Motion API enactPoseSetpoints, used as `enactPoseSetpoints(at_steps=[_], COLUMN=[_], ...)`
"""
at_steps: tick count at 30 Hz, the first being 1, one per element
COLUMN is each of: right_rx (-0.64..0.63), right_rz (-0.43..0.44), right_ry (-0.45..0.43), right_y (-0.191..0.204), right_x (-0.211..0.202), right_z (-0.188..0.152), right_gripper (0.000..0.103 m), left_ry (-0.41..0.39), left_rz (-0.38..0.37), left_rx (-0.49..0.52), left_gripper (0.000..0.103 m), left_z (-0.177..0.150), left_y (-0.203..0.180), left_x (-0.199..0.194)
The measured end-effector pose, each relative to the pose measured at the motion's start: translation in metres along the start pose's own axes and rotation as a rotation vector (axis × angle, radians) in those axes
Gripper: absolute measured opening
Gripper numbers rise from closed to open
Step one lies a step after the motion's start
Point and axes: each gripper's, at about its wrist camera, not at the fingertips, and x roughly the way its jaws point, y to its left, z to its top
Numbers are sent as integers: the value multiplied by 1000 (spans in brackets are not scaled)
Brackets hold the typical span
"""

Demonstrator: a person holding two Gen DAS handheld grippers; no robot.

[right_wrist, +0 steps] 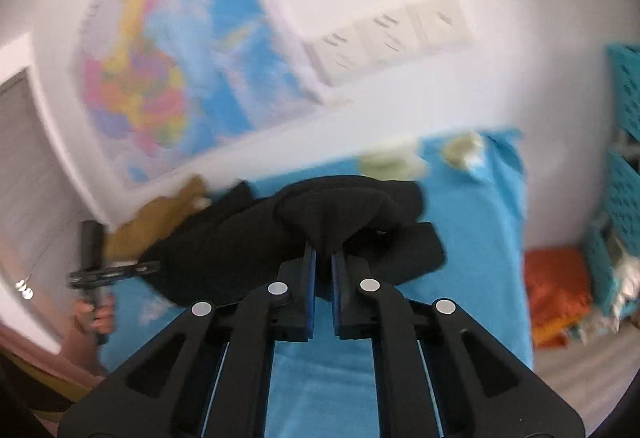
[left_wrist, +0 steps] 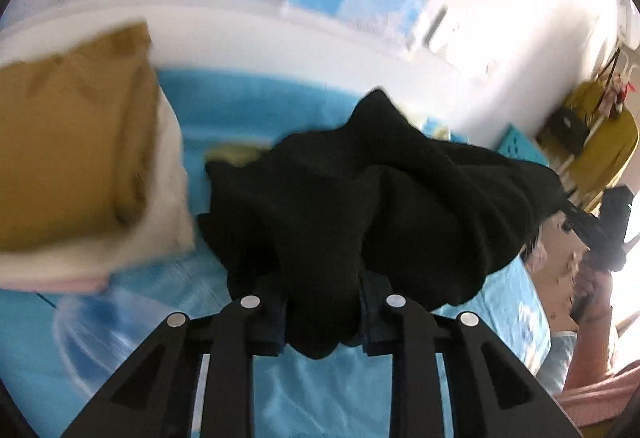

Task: Fold large clothes

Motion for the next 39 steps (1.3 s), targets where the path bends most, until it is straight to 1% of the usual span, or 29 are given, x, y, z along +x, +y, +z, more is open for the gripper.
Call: enactPoseSetpoints(at_steps=[1,3,4,5,6,8,9,10,13,14,17,18,19,20,22,23,26,27,28,29,30,31,32,33,34,35,36,37,39], right_rx=[25,141,168,166,161,115,82,64,-47,-87,-216,-247,-280,-292,-313,-306,-277,-252,-213,-169,-136,-127,-143,-162,-179,-194,-217,-266,-332], right_rz=[-55,-30,-71,-72,-68,-128,-141,-136,13,58,119,115,101,93,58,56,-9,-17,-13,-1,25,37,31,28,39,37,27,-6,-67], right_ry=[67,142,156,158,149,68,0,-40,-74,-56,40,61,85,102,98,96,80,99,115,130,143,151,153,149,137,116,89,42,33], right_y=[-12,-37,-42,-40,-36,-20,-8,-1,34,48,91,100,109,115,119,116,100,88,77,68,61,59,61,65,71,76,82,89,96], right_x=[18,40,45,45,41,19,2,-8,-22,-18,18,28,43,56,70,72,75,79,78,80,82,83,82,80,75,70,65,57,58], right_z=[-12,-32,-41,-43,-42,-37,-33,-31,-29,-31,-40,-43,-46,-46,-44,-42,-40,-40,-42,-44,-46,-48,-48,-47,-44,-41,-39,-36,-31], right_gripper=[6,6,7,9,10,25,41,45,45,45,45,43,43,43,42,42,37,27,11,7,4,4,4,10,28,37,54,61,62], left_ry=[46,75,70,65,60,28,14,3,-19,-23,-6,1,11,30,42,30,-54,-53,-27,17,76,112,118,80,18,-35,-98,-138,-168], left_rz=[22,27,32,34,42,77,107,130,138,145,137,155,183,202,158,150,165,170,161,153,186,227,271,279,259,249,223,188,174], left_rx=[6,8,17,17,14,58,92,119,157,171,191,195,205,206,140,121,79,61,30,7,-30,-49,-55,-48,-18,13,61,104,181], left_gripper=[27,30,34,46,52,59,59,62,71,76,76,74,53,39,24,20,19,19,21,26,31,49,59,59,58,59,64,75,80], left_z=[-5,-12,-12,-10,-8,-8,-11,-16,-26,-29,-34,-35,-36,-34,-26,-22,-9,-8,-11,-17,-22,-26,-27,-24,-20,-18,-15,-14,-15], left_y=[0,0,-1,-2,-3,-11,-17,-23,-34,-37,-38,-39,-40,-38,-28,-26,-19,-13,-3,5,14,17,17,12,2,-6,-18,-27,-44], left_x=[15,28,27,23,18,5,0,-5,-11,-10,2,8,16,26,25,18,-20,-25,-21,-13,3,12,15,8,-4,-13,-26,-35,-38])
